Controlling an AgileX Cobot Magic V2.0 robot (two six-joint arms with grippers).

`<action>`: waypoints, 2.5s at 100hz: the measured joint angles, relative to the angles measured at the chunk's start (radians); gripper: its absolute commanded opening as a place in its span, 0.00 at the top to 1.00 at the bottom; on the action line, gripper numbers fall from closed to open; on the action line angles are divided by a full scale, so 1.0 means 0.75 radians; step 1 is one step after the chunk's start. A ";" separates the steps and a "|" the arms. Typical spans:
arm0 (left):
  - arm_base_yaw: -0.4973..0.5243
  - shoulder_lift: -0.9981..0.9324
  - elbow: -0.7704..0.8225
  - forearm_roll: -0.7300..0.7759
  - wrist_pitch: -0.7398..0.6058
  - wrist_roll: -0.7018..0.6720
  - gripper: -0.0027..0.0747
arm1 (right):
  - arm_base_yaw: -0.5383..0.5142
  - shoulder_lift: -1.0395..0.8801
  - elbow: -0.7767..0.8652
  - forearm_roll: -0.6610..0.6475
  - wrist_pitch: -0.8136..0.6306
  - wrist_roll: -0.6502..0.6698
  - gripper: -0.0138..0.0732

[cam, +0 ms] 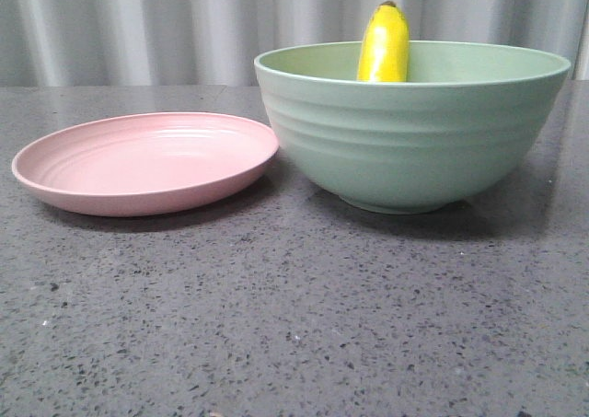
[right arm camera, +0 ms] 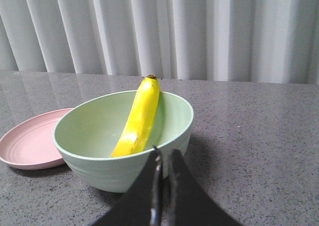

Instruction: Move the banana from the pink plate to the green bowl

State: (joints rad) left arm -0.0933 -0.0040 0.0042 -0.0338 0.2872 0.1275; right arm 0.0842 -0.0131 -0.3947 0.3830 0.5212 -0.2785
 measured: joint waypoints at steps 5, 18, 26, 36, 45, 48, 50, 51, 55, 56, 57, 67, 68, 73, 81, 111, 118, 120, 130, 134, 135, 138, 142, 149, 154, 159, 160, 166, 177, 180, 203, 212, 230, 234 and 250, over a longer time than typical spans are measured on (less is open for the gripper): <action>0.000 0.000 0.000 -0.001 0.031 -0.003 0.99 | 0.000 0.000 0.000 0.000 0.000 0.000 0.92; 0.000 0.000 0.000 -0.003 0.044 -0.005 0.99 | 0.000 0.000 0.000 0.000 0.000 0.000 0.92; 0.000 0.000 0.000 -0.003 0.045 -0.005 0.99 | 0.000 0.000 0.000 0.000 0.000 0.000 0.92; 0.000 0.000 0.000 -0.003 0.047 -0.005 0.99 | 0.000 0.000 0.000 0.000 0.000 0.000 0.92; 0.000 0.000 0.000 -0.003 0.047 -0.005 0.99 | 0.000 0.000 0.000 0.000 0.000 0.000 0.92; 0.000 0.000 0.000 -0.003 0.047 -0.005 0.99 | 0.000 0.000 0.000 0.000 0.000 0.000 0.92; 0.000 0.000 0.000 -0.003 0.047 -0.005 0.99 | 0.000 0.000 0.000 0.000 0.000 0.000 0.92; 0.000 0.000 0.000 -0.003 0.047 -0.005 0.99 | 0.000 0.000 0.000 0.000 0.000 0.000 0.92; 0.000 0.000 0.000 -0.003 0.047 -0.005 0.99 | 0.000 0.000 0.000 0.000 0.000 0.000 0.92; 0.000 0.000 0.000 -0.003 0.047 -0.005 0.99 | 0.000 0.000 0.000 0.000 0.000 0.000 0.92; 0.000 0.000 0.000 -0.003 0.047 -0.005 0.99 | 0.000 0.000 0.000 0.000 0.000 0.000 0.92; 0.000 0.000 0.000 -0.003 0.047 -0.005 0.99 | 0.000 0.000 0.000 0.000 0.000 0.000 0.92; 0.000 0.000 0.000 -0.003 0.047 -0.005 0.99 | 0.000 0.000 0.000 0.000 0.000 0.000 0.92; 0.000 0.000 0.000 -0.003 0.047 -0.005 0.99 | 0.000 0.000 0.000 0.000 0.000 0.000 0.92; 0.000 0.000 0.000 -0.003 0.047 -0.005 0.99 | 0.000 0.000 0.000 0.000 0.000 0.000 0.92; 0.000 0.000 0.000 -0.003 0.047 -0.005 0.99 | -0.083 0.000 0.087 0.000 -0.075 0.000 0.92; 0.000 0.000 0.000 -0.003 0.047 -0.005 0.99 | -0.145 0.000 0.161 0.000 -0.155 0.000 0.92; 0.000 0.000 0.000 -0.003 0.047 -0.005 0.99 | -0.164 0.000 0.184 0.000 -0.179 0.000 0.92; 0.000 0.000 0.000 -0.003 0.047 -0.005 0.99 | -0.254 0.000 0.277 0.000 -0.248 0.036 0.92; 0.000 0.000 0.000 -0.003 0.047 -0.005 0.99 | -0.290 0.000 0.307 -0.012 -0.261 0.072 0.92; 0.000 0.000 0.000 -0.003 0.047 -0.005 0.99 | -0.296 0.000 0.311 -0.016 -0.260 0.085 0.92; 0.000 0.000 0.000 -0.003 0.047 -0.005 0.99 | -0.322 0.000 0.333 -0.044 -0.266 0.120 0.92; 0.000 0.000 0.000 -0.003 0.047 -0.005 0.99 | -0.342 0.000 0.353 -0.085 -0.268 0.182 0.92; 0.000 0.000 0.000 -0.003 0.047 -0.005 0.99 | -0.364 0.000 0.390 -0.196 -0.276 0.291 0.92; 0.000 0.000 0.000 -0.003 0.047 -0.005 0.99 | -0.369 0.000 0.418 -0.286 -0.295 0.355 0.92; 0.000 0.000 0.000 -0.003 0.047 -0.005 0.99 | -0.369 0.000 0.455 -0.351 -0.329 0.400 0.92; 0.000 0.000 0.000 -0.003 0.047 -0.005 0.99 | -0.369 0.000 0.460 -0.359 -0.343 0.406 0.92; 0.000 0.000 0.000 -0.003 0.047 -0.005 0.99 | -0.370 0.000 0.513 -0.433 -0.421 0.458 0.92; 0.000 0.000 0.000 -0.003 0.047 -0.005 0.99 | -0.370 0.000 0.542 -0.548 -0.576 0.547 0.92; 0.000 0.000 0.000 -0.003 0.047 -0.005 0.99 | -0.372 0.000 0.542 -0.577 -0.603 0.554 0.92; 0.000 0.000 0.000 -0.003 0.047 -0.005 0.99 | -0.372 0.000 0.542 -0.652 -0.485 0.578 0.92; 0.000 0.000 0.000 -0.003 0.047 -0.005 0.99 | -0.372 0.000 0.542 -0.652 -0.385 0.581 0.92; 0.000 0.000 0.000 -0.003 0.047 -0.005 0.99 | -0.372 0.000 0.542 -0.650 -0.279 0.584 0.92; 0.000 0.000 0.000 -0.003 0.047 -0.005 0.99 | -0.372 0.000 0.542 -0.650 -0.273 0.584 0.92; 0.000 0.000 0.000 -0.003 0.047 -0.005 0.99 | -0.372 0.000 0.542 -0.648 -0.272 0.584 0.92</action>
State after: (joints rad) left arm -0.0933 -0.0040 0.0042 -0.0362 0.3226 0.1240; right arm -0.1947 -0.0131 0.0121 -0.1028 0.3168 0.1595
